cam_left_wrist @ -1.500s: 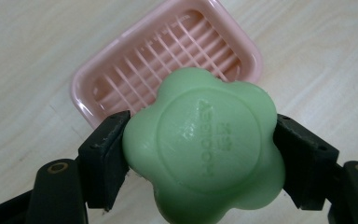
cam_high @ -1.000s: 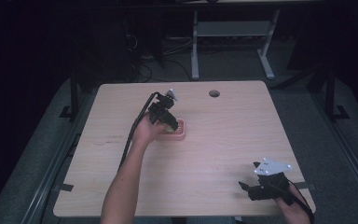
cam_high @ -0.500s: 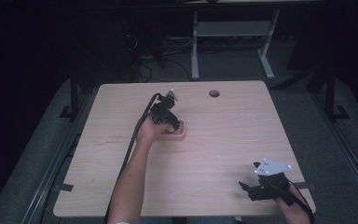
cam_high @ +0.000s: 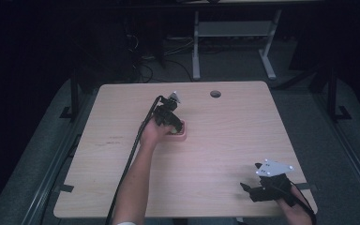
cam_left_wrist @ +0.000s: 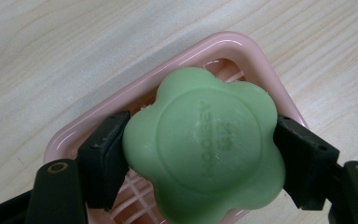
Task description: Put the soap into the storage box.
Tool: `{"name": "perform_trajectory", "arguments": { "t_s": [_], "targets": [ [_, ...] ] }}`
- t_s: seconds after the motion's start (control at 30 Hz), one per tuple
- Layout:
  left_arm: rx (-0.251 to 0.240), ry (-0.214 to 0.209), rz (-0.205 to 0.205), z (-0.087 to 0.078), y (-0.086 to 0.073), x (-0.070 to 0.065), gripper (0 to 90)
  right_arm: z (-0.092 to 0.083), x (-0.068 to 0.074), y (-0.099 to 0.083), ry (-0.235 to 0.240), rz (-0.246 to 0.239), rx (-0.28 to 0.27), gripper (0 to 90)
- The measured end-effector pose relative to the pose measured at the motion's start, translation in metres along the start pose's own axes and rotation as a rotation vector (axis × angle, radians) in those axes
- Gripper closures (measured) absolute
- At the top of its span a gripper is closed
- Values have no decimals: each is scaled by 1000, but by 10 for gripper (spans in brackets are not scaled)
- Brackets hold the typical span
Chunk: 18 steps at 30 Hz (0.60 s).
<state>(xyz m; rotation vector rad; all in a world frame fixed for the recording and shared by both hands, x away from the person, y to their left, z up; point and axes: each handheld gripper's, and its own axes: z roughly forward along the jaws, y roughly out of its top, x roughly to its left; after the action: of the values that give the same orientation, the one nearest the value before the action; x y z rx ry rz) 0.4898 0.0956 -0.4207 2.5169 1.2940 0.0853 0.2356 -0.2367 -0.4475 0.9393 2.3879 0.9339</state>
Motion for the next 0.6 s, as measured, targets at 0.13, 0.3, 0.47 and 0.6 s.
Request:
{"name": "perform_trajectory", "arguments": {
  "t_s": [0.13, 0.3, 0.47, 0.6],
  "targets": [
    [-1, 11, 3, 0, -1, 1, 261, 0, 0, 0, 0, 0, 0, 138],
    [-2, 10, -8, 2, -3, 3, 259, 0, 1, 0, 2, 1, 1, 139],
    [11, 23, 10, 3, -5, 3, 257, 0, 0, 0, 2, 0, 2, 139],
    [-1, 24, 11, 3, -5, 3, 255, 0, 1, 0, 3, 0, 1, 139]
  ]
}}
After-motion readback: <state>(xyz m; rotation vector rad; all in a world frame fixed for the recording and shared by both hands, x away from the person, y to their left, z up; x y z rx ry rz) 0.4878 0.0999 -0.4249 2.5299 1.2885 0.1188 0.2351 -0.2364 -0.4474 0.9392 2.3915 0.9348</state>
